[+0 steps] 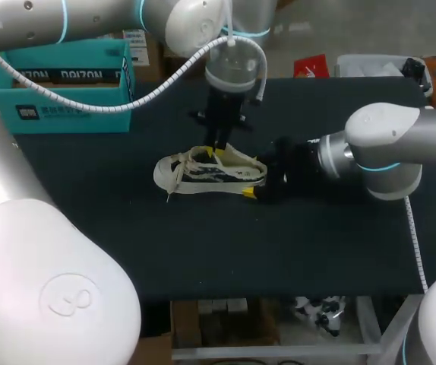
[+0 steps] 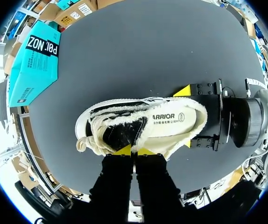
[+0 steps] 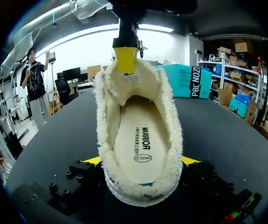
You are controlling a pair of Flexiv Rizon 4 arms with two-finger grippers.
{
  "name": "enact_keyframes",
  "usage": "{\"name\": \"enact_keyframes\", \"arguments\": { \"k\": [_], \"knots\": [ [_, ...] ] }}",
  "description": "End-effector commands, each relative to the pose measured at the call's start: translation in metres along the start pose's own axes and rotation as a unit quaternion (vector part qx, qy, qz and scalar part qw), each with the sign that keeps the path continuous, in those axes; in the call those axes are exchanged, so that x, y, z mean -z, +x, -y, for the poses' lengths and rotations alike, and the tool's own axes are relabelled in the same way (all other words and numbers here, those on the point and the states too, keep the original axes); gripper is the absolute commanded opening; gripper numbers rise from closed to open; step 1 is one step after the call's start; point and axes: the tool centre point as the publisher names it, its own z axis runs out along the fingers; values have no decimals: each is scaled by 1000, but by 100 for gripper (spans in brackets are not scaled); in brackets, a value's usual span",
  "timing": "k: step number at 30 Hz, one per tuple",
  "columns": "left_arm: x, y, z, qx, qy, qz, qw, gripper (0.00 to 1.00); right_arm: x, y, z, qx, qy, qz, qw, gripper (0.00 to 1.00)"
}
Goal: Open the shoe tongue, take the insole out of the shoe, put the insole back into the shoe, and pack the shoe into the shoebox
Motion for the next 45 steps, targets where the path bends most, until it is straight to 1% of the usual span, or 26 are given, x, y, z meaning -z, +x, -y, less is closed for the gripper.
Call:
{"name": "enact_keyframes", "arguments": {
  "k": [1,8,11,15,16,18,24,28,31,32,34,35,38,40,41,43,44,45],
  "knots": [
    [1,-23,-11,12,21,-28,999,0,-4,0,4,1,-2,0,1000,0],
    [-3,-66,-17,30,47,-107,993,0,-4,0,4,1,-2,0,1000,0],
    [-8,-82,-17,28,54,-144,988,0,-4,0,4,1,-2,0,1000,0],
    [-19,-102,-15,18,51,-196,979,0,-4,0,4,1,-2,0,1000,0],
    [-21,-104,-15,16,49,-200,978,0,-4,0,4,1,-2,0,1000,0],
    [-29,-109,-13,9,44,-219,975,0,-4,0,4,1,-2,0,1000,0],
    [-43,-110,-10,-10,44,-242,969,0,-4,0,4,1,-2,0,1000,0],
    [-46,-108,-9,-25,46,-252,966,0,-4,0,4,1,-2,0,1000,0],
    [-39,-106,-9,-51,58,-260,962,0,-4,0,4,1,-2,0,1000,0],
    [-34,-105,-10,-61,66,-261,961,7,-4,0,4,1,-2,0,1000,0],
    [-22,-101,-11,-80,81,-258,960,28,-4,0,4,1,-2,0,1000,0],
    [-15,-99,-12,-93,89,-256,958,35,-4,0,4,1,-2,0,1000,0],
    [8,-93,-15,-129,116,-246,954,47,-4,0,4,1,-2,0,1000,0],
    [24,-90,-18,-152,136,-235,950,45,-4,0,4,1,-2,0,1000,0],
    [32,-88,-19,-167,147,-233,947,43,-4,0,4,1,-2,0,1000,0],
    [46,-85,-19,-208,162,-228,937,34,-4,0,4,1,-2,0,1000,0],
    [52,-83,-16,-222,167,-222,935,27,-4,0,4,1,-2,0,1000,0],
    [57,-80,-13,-248,171,-222,928,2,-4,0,4,1,-2,0,1000,0]
  ]
}}
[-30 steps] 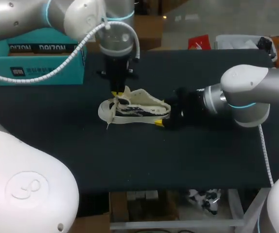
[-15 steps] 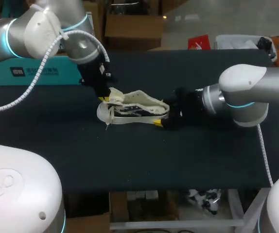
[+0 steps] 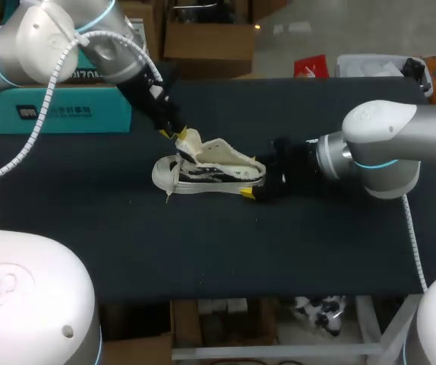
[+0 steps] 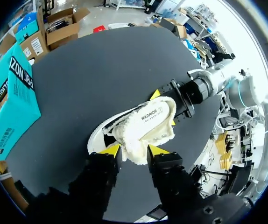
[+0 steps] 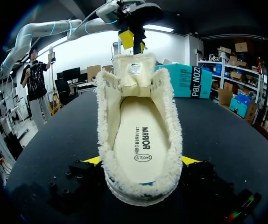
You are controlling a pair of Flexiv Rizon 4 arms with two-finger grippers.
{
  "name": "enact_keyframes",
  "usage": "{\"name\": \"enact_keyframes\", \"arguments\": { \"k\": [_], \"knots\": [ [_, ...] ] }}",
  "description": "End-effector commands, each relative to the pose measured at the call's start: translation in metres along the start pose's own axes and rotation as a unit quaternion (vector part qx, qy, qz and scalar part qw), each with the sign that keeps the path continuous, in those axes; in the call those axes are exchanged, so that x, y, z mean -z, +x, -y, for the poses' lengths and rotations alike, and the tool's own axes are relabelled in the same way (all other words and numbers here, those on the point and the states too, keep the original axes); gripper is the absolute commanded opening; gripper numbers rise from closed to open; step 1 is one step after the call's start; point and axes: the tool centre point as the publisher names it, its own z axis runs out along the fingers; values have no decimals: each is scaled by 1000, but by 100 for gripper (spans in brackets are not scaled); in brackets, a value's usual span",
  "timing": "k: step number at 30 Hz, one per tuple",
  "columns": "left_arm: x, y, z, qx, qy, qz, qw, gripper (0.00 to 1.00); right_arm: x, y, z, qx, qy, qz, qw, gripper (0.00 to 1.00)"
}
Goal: Open the shoe tongue, take the insole out of the shoe, put the insole back into the shoe, and pack the shoe into the shoebox
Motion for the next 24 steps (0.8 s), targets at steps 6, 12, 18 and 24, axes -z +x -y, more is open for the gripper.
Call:
{"name": "enact_keyframes", "arguments": {
  "k": [6,12,18,24],
  "knots": [
    [18,45,21,-416,-187,-126,881,0,-1,-1,5,1,-3,0,1000,0],
    [18,45,21,-416,-187,-126,881,0,-1,-1,5,1,-3,0,1000,0],
    [18,45,21,-416,-187,-126,881,0,-1,-1,5,1,-3,0,1000,0],
    [-14,50,30,-463,-208,-142,850,0,-1,-1,5,1,-3,0,1000,0]
  ]
}}
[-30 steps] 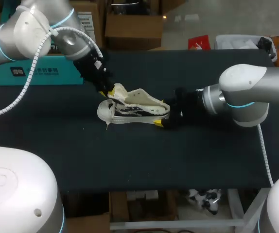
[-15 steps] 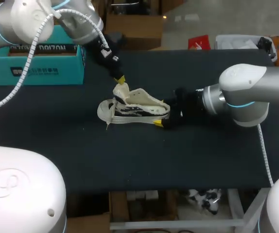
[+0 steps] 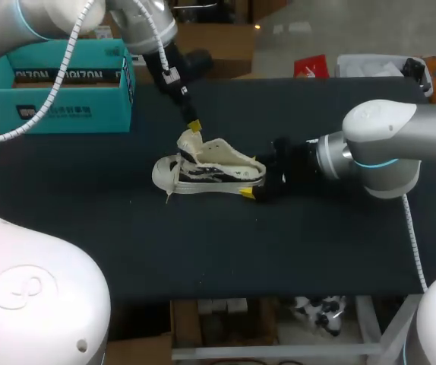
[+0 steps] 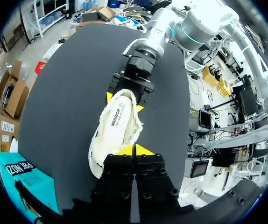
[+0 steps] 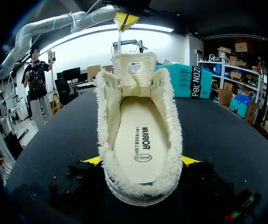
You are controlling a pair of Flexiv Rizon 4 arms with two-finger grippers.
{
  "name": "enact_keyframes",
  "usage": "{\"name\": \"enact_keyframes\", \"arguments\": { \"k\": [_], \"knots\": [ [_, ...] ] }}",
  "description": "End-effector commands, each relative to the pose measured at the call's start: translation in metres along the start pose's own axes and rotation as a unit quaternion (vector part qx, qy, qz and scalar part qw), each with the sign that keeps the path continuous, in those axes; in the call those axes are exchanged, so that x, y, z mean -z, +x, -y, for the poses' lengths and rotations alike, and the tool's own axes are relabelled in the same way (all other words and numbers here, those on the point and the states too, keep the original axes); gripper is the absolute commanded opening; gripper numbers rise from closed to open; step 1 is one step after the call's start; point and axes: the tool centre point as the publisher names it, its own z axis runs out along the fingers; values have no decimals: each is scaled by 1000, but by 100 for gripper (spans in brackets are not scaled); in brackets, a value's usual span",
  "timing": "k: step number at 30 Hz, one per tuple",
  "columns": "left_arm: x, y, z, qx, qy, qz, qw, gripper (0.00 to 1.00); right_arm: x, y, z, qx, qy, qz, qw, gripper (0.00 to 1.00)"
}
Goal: Open the shoe tongue, take the insole out of the shoe, put the insole back into the shoe, and pack the shoe into the shoebox
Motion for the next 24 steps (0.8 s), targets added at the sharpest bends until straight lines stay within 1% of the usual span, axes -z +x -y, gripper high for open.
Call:
{"name": "enact_keyframes", "arguments": {
  "k": [1,2,3,5,8,12,13,17,22,24],
  "knots": [
    [-28,-12,16,-150,-105,-107,977,0,-1,-1,5,0,-2,0,1000,0],
    [-34,-13,18,-161,-110,-112,974,0,-1,-1,5,0,-2,0,1000,0],
    [-41,-14,20,-156,-117,-93,976,0,-1,-1,5,0,-2,0,1000,0],
    [-52,-16,23,-163,-126,-87,975,0,-1,-1,5,0,-2,0,1000,0],
    [-63,-20,24,-167,-135,-66,974,0,-1,-1,5,0,-2,0,1000,0],
    [-71,-26,23,-182,-148,-67,970,0,-1,-1,5,0,-2,0,1000,0],
    [-74,-28,22,-186,-154,-74,968,0,-1,-1,5,0,-2,0,1000,0],
    [-88,-29,12,-202,-162,-78,963,0,-1,-1,5,0,-2,0,1000,0],
    [-103,-27,0,-207,-149,-70,964,0,-1,-1,5,0,-2,0,1000,0],
    [-108,-26,-3,-208,-143,-57,966,0,-1,-1,5,0,-2,0,1000,0]
  ]
}}
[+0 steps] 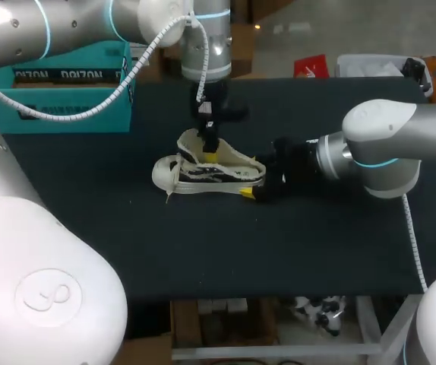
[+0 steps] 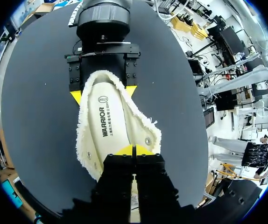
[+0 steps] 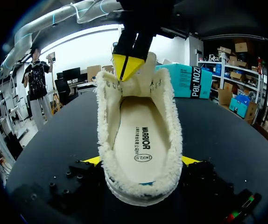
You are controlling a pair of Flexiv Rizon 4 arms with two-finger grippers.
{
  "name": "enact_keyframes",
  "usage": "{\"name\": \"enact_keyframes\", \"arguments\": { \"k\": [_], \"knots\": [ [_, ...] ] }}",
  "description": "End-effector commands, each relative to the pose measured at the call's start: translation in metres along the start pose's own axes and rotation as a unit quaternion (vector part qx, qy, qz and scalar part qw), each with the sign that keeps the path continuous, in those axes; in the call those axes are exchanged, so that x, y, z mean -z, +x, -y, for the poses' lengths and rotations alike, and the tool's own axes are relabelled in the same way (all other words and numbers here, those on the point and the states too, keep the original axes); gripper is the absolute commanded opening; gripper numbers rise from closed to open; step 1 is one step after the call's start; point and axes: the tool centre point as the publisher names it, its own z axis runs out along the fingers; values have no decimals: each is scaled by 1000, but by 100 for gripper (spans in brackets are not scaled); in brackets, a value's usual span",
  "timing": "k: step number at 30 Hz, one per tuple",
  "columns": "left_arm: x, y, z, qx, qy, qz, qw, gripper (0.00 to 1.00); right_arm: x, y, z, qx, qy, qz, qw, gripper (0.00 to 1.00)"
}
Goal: Open the shoe tongue, take the insole out of the shoe, put the insole back into the shoe, and pack the shoe into the shoebox
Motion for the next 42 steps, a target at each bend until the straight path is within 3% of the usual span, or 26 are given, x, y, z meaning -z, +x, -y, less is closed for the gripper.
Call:
{"name": "enact_keyframes", "arguments": {
  "k": [1,7,16,25,39,41,42],
  "knots": [
    [-17,-2,-3,-3,13,7,1000,0,-1,-1,5,0,-2,-1,1000,0],
    [-36,-4,-4,-6,16,37,999,0,-1,-1,5,0,-2,-1,1000,0],
    [-55,-4,-6,-16,13,32,999,0,-1,-1,5,0,-2,-1,1000,0],
    [-73,-5,-7,-9,10,53,999,0,-1,-1,5,0,-2,-1,1000,0],
    [-92,-3,0,11,-2,124,992,0,-1,-1,5,0,-2,-1,1000,0],
    [-92,-3,1,11,-3,130,991,4,-1,-1,5,0,-2,-1,1000,0],
    [-92,-4,2,12,-4,135,991,13,-1,-1,5,0,-2,-1,1000,0]
  ]
}}
